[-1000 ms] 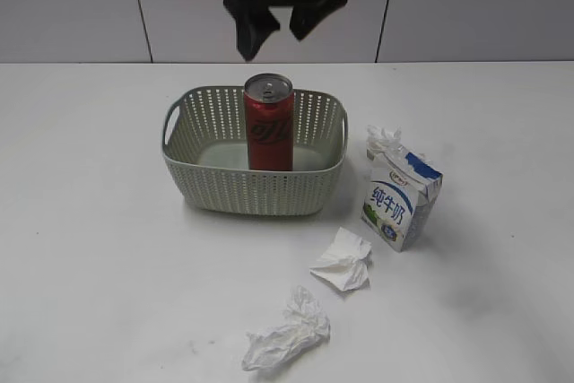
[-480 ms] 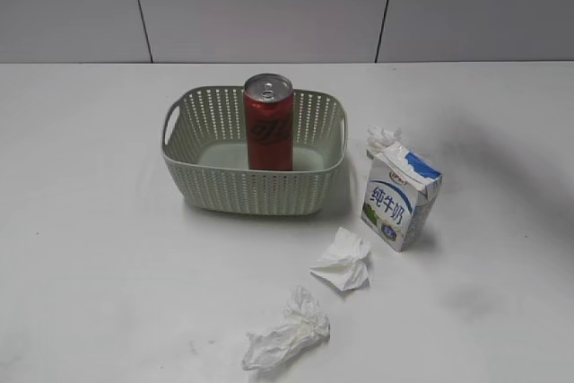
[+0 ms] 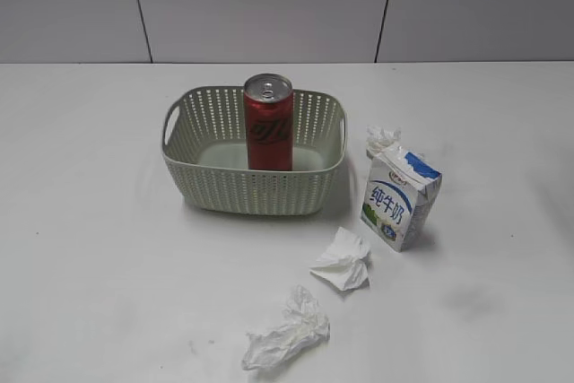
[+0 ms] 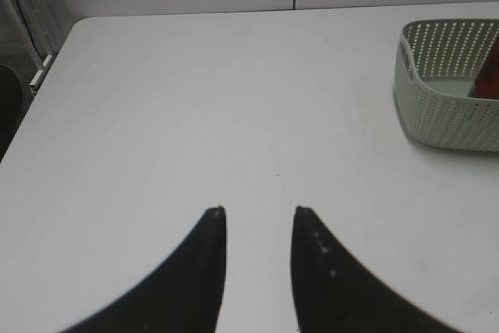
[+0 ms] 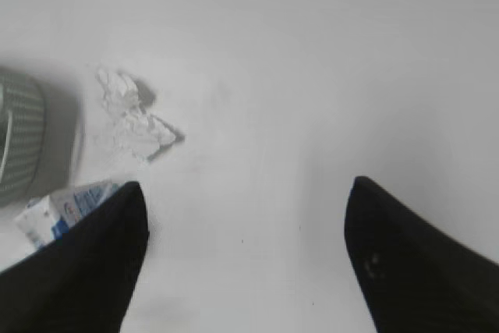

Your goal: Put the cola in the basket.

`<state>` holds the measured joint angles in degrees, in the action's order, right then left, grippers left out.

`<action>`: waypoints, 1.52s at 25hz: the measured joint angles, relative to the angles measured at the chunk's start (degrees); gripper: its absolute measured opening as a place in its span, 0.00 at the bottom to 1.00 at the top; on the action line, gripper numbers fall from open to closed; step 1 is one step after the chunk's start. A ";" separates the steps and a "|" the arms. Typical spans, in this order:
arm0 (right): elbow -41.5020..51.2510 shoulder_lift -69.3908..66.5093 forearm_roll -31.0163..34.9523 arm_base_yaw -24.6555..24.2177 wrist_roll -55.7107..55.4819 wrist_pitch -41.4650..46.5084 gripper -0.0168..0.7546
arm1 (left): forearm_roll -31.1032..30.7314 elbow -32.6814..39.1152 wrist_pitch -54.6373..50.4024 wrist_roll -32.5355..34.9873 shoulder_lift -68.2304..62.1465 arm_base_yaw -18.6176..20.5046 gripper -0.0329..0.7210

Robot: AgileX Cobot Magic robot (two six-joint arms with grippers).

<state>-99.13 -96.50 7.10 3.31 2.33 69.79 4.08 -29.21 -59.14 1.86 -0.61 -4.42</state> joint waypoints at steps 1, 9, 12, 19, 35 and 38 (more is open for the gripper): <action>2.58 2.15 0.05 0.00 0.04 0.00 0.79 | 0.00 0.00 0.00 0.00 0.00 0.00 0.35; 24.06 17.61 0.10 0.00 0.65 -0.10 0.79 | 0.00 0.00 0.00 0.00 0.00 0.00 0.35; 31.92 23.78 0.10 0.00 0.77 -0.15 0.79 | 0.00 0.00 0.00 0.00 0.00 0.00 0.35; 48.37 37.43 0.10 0.00 0.77 -1.00 0.79 | 0.00 0.00 0.00 0.00 0.00 0.00 0.35; 68.83 70.95 0.10 0.00 1.30 -7.45 0.79 | 0.00 0.00 0.00 0.00 0.00 0.00 0.35; 70.17 77.04 0.33 0.00 1.37 -9.06 0.79 | 0.00 0.00 0.00 0.00 0.00 0.00 0.35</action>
<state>-28.96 -19.46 7.43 3.31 3.70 60.74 4.08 -29.21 -59.14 1.86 -0.61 -4.42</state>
